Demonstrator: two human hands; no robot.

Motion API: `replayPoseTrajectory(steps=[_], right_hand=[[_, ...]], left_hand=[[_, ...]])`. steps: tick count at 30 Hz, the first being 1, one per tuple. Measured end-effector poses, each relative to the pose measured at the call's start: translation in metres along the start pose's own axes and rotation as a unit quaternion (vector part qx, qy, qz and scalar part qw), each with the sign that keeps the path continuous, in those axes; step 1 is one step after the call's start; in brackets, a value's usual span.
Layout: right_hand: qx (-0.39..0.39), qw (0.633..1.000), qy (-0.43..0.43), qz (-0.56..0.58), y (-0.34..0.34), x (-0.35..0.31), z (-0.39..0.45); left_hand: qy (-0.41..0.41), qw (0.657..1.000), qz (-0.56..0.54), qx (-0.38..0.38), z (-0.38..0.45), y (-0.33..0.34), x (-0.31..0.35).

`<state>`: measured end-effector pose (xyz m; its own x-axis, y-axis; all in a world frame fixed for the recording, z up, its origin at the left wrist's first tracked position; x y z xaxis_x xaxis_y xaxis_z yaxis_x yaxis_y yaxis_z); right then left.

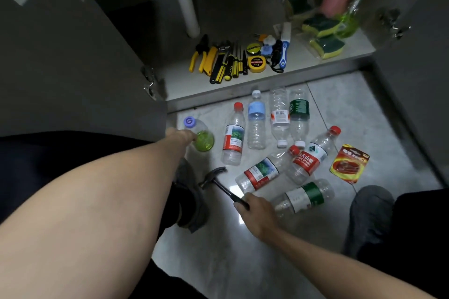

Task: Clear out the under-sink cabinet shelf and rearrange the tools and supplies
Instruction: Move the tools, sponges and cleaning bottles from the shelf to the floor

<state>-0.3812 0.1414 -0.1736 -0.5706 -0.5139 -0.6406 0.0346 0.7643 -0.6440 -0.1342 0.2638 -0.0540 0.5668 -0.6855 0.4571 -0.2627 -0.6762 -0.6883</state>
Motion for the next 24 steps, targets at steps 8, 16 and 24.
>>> replayPoseTrajectory(steps=[8, 16, 24], right_hand=[[0.003, 0.999, 0.046, -0.017, 0.023, 0.026, -0.032], [-0.170, 0.979, 0.025, -0.112, 0.028, 0.026, -0.042], [-0.077, 0.965, -0.110, -0.224, -0.106, -0.060, 0.069]], left_hand=[[0.081, 0.995, -0.012, 0.058, -0.020, 0.005, 0.016], [0.155, 0.974, 0.072, 0.152, -0.025, -0.006, 0.034], [0.270, 0.945, 0.137, 0.124, -0.009, 0.005, 0.087]])
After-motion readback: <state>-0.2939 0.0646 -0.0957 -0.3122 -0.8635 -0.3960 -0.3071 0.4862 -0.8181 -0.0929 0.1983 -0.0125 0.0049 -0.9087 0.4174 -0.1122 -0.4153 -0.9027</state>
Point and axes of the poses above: each hand's wrist, its own z-axis towards the middle knuckle, its own y-axis out of the palm, x = y × z, the point moved 6 cm from there along z, towards the middle knuckle, and after that the axes turned 6 degrees about x, right-handed, at the moved point
